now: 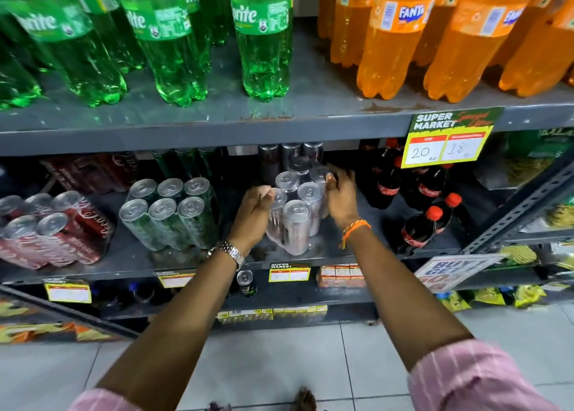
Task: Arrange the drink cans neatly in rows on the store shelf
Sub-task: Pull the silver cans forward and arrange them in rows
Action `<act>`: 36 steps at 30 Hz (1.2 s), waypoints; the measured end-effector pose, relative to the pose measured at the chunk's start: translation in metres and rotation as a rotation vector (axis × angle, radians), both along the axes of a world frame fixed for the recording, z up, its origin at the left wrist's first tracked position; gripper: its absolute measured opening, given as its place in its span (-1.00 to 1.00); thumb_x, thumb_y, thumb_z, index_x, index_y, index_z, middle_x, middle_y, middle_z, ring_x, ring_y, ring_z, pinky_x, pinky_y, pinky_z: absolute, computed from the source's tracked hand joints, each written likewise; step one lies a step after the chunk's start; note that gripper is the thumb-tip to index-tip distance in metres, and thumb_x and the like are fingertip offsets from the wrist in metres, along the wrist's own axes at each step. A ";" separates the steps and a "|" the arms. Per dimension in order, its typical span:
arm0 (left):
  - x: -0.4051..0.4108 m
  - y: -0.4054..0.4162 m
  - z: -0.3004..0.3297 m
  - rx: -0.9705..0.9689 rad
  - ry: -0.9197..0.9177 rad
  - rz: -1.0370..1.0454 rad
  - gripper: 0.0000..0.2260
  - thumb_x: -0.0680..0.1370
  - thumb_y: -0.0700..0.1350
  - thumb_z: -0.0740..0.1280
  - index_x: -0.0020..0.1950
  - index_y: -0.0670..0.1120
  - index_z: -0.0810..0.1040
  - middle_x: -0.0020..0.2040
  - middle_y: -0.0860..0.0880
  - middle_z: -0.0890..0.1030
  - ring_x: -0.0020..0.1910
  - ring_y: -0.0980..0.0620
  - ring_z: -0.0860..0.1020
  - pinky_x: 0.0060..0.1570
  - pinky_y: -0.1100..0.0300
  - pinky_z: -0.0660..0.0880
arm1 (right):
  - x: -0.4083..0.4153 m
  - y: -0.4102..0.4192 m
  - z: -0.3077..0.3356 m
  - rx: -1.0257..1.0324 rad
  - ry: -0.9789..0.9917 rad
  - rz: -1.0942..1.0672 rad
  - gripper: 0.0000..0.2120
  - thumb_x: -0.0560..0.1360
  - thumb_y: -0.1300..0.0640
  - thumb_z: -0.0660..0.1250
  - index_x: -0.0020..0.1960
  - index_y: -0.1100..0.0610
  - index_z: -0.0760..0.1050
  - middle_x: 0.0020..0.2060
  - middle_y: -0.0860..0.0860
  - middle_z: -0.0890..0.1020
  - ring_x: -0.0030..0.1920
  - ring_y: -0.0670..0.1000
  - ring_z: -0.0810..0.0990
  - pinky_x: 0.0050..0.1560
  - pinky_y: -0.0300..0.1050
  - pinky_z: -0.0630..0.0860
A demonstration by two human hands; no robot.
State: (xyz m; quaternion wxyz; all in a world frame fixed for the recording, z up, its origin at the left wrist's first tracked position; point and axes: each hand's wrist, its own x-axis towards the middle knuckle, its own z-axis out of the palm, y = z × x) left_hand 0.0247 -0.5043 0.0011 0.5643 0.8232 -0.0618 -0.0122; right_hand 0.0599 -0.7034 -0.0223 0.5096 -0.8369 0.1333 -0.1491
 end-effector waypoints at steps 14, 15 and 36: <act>0.074 -0.042 0.055 0.159 0.116 -0.207 -0.70 0.65 -0.07 0.17 0.28 -0.20 0.52 0.31 -0.21 0.54 0.28 -0.09 0.50 0.28 0.19 0.35 | -0.086 0.078 0.006 0.226 -0.180 -0.182 -0.55 0.41 -0.03 0.53 0.17 0.15 0.47 0.06 0.03 0.48 0.08 0.01 0.48 0.14 -0.19 0.41; 0.078 -0.048 0.057 0.196 0.113 -0.236 -0.68 0.65 -0.05 0.18 0.32 -0.16 0.51 0.35 -0.17 0.52 0.35 -0.10 0.47 0.35 0.16 0.33 | -0.089 0.082 0.004 0.177 -0.192 -0.164 -0.52 0.43 -0.06 0.51 0.20 0.16 0.45 0.06 0.00 0.45 0.10 0.00 0.45 0.14 -0.23 0.36; 0.089 -0.040 0.046 0.389 0.071 -0.169 -0.65 0.67 -0.09 0.10 0.33 -0.26 0.46 0.38 -0.27 0.44 0.39 -0.20 0.41 0.34 0.14 0.28 | -0.093 0.034 0.002 -0.034 -0.292 -0.089 -0.49 0.38 0.10 0.56 0.27 0.22 0.54 0.08 0.06 0.55 0.09 -0.11 0.52 0.23 -0.30 0.44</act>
